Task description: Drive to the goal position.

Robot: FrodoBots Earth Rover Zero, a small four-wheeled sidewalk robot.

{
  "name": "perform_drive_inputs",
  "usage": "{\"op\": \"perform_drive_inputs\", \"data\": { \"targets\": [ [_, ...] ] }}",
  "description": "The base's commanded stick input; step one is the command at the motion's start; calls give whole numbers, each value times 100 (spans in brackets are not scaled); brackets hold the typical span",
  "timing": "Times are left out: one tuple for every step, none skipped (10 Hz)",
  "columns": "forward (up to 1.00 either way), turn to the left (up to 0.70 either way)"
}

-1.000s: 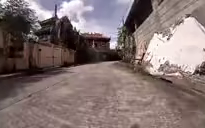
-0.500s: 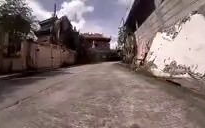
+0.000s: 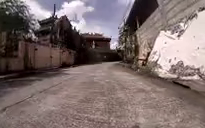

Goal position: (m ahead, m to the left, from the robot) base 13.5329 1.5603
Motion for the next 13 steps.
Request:
{"op": "perform_drive_inputs", "data": {
  "targets": [
    [70, 0],
    [70, 0],
    [70, 0],
    [70, 0],
    [70, 0],
    [70, 0],
    [70, 0],
    [70, 0],
    [70, 0],
    [70, 0],
    [70, 0],
    [70, 0],
    [70, 0]
  ]
}}
